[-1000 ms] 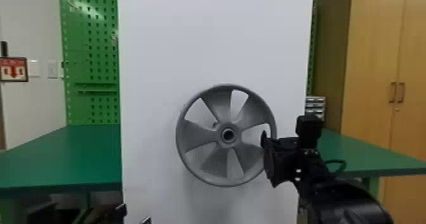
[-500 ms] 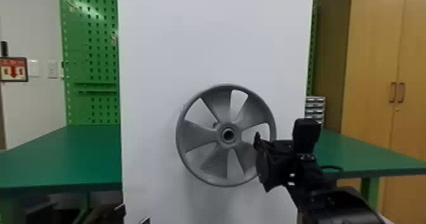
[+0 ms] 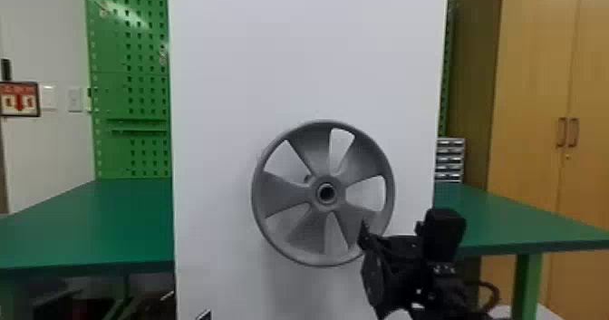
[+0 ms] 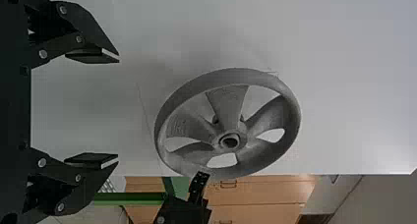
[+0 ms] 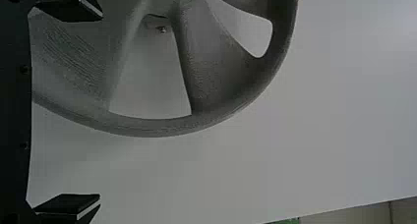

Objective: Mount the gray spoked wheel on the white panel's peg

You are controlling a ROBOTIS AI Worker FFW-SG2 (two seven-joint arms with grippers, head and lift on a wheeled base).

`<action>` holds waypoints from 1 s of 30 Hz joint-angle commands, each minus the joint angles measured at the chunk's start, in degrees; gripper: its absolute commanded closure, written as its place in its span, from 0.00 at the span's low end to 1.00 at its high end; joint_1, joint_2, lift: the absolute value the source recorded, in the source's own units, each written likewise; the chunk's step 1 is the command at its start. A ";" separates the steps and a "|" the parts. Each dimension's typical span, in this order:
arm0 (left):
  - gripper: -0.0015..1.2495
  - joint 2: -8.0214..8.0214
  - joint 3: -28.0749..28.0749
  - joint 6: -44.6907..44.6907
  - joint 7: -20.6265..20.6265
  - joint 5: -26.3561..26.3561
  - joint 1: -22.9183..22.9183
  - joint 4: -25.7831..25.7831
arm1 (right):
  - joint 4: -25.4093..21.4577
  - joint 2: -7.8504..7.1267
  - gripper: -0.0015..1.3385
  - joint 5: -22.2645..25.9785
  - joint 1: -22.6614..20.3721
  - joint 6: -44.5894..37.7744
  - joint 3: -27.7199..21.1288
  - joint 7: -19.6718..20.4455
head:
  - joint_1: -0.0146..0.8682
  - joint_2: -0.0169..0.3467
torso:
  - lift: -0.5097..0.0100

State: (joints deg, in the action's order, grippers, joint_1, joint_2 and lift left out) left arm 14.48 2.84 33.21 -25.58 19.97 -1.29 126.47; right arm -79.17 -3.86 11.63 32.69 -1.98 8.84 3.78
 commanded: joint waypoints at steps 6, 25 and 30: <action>0.42 -0.07 0.32 -0.17 0.00 -0.11 0.06 0.09 | -2.92 -0.27 0.00 0.33 -8.34 2.24 0.65 0.00 | 0.16 0.03 | 0.21; 0.42 -1.65 0.41 -0.87 0.00 -1.60 -0.38 0.00 | -2.13 1.05 0.00 -0.82 -24.08 12.43 -0.49 0.00 | 0.16 0.03 | 0.21; 0.42 -1.74 0.41 -0.96 0.00 -2.04 -0.55 0.00 | 0.16 1.49 0.00 -0.82 -27.24 15.95 -1.19 0.00 | 0.16 0.03 | 0.21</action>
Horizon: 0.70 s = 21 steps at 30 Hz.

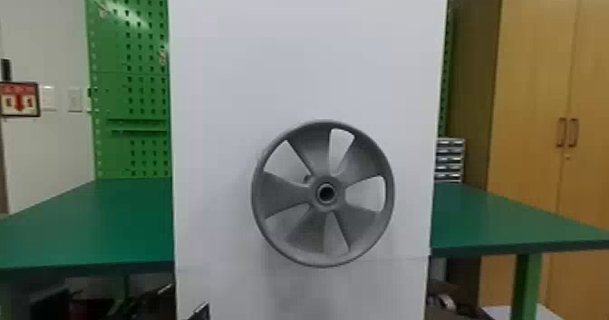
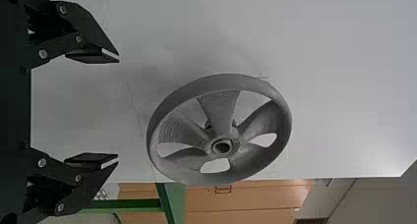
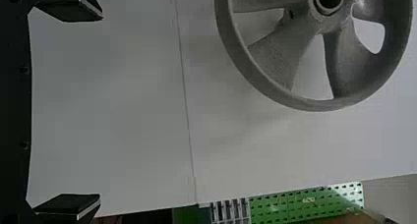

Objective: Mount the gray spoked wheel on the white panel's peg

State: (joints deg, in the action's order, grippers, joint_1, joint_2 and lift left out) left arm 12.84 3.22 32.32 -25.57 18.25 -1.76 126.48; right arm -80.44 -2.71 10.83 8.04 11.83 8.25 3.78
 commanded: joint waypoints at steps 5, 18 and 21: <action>0.42 -0.36 -0.05 -0.33 0.00 -0.67 -0.09 -0.01 | 1.60 0.52 0.00 -3.53 -6.19 3.64 -1.57 0.00 | 0.16 0.03 | 0.21; 0.42 -0.89 -0.05 -0.33 0.00 -1.37 -0.18 -0.01 | 9.77 2.63 0.00 -5.46 -11.03 15.59 -3.86 -0.09 | 0.16 0.03 | 0.21; 0.42 -0.98 -0.05 -0.33 0.00 -1.37 -0.09 -0.01 | 11.00 2.77 0.00 -6.17 -11.64 16.82 -5.09 0.00 | 0.16 0.03 | 0.21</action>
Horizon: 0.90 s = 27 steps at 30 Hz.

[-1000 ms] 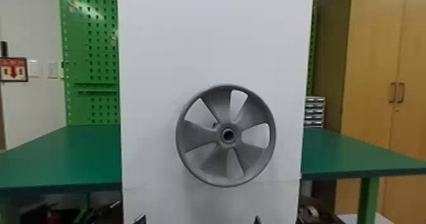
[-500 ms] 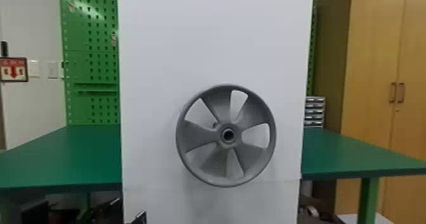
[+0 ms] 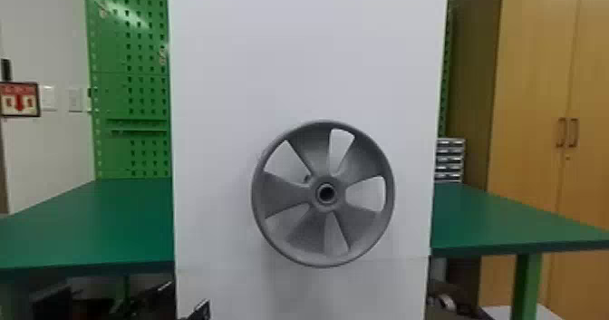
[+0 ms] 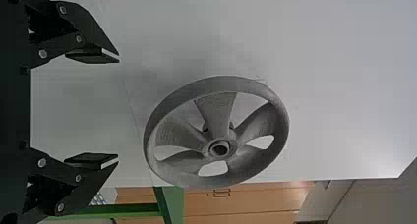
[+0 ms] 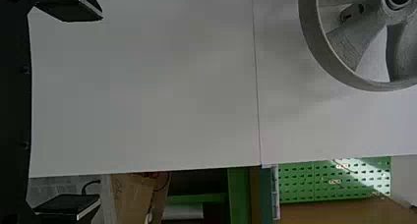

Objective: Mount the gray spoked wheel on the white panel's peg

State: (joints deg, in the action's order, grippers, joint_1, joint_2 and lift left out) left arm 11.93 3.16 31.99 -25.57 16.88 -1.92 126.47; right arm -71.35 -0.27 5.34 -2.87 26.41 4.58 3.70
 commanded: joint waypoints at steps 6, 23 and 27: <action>0.42 -0.07 -0.17 -0.17 0.00 -0.27 0.25 0.00 | 4.64 0.32 0.01 -2.18 -1.44 4.26 -1.85 0.00 | 0.16 0.03 | 0.21; 0.42 0.02 0.01 -0.26 0.00 -0.71 0.69 0.00 | 6.31 0.32 0.01 -2.18 -2.41 4.61 -1.59 0.00 | 0.16 0.03 | 0.21; 0.42 0.02 0.01 -0.26 0.00 -0.80 0.69 0.00 | 6.49 0.32 0.01 -2.18 -2.49 4.61 -1.59 0.00 | 0.16 0.03 | 0.21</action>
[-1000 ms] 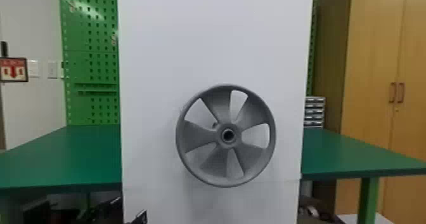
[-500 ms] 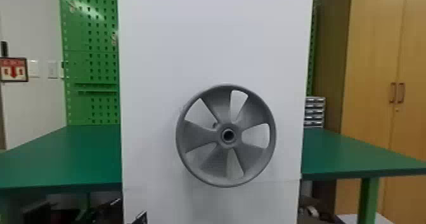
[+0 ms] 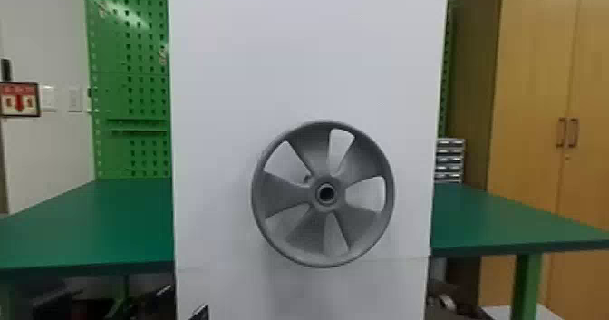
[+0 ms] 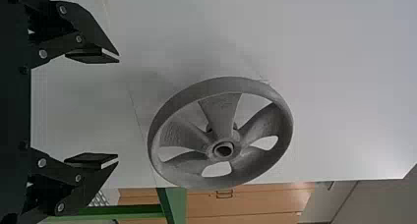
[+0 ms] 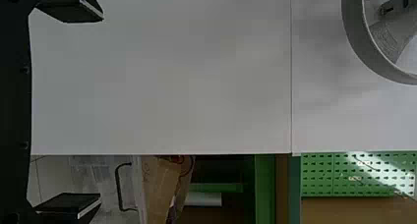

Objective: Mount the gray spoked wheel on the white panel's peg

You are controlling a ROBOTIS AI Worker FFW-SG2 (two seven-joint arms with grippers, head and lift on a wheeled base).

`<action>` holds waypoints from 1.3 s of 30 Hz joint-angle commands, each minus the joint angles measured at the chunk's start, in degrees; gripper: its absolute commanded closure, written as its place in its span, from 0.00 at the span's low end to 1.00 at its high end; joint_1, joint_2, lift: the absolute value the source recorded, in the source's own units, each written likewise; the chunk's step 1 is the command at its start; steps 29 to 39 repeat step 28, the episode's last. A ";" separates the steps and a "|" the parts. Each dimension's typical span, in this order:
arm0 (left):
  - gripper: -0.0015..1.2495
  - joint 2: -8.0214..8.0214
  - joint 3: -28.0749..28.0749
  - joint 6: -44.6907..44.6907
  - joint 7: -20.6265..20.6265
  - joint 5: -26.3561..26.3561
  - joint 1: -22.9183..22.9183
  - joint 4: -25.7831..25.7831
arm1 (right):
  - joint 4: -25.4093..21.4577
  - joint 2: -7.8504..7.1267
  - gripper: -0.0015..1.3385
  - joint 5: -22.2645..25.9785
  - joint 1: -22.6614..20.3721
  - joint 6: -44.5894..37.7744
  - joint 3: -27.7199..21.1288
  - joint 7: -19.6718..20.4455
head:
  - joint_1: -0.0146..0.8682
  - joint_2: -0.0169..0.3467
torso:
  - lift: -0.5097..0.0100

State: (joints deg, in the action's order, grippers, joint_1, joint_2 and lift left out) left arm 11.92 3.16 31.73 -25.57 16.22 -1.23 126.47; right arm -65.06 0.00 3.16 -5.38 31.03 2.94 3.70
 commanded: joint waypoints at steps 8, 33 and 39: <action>0.42 0.03 0.00 -0.26 0.00 -0.13 0.00 0.00 | 0.55 0.05 0.01 0.09 0.19 0.18 -0.04 -0.01 | 0.16 0.03 | 0.21; 0.42 -0.15 0.26 -0.44 0.00 -0.49 0.00 0.00 | 0.82 0.00 0.01 0.09 0.46 0.88 0.40 -0.01 | 0.16 0.03 | 0.21; 0.42 -0.15 0.26 -0.44 0.00 -0.49 0.00 0.00 | 0.82 0.00 0.01 0.09 0.46 0.88 0.40 -0.01 | 0.16 0.03 | 0.21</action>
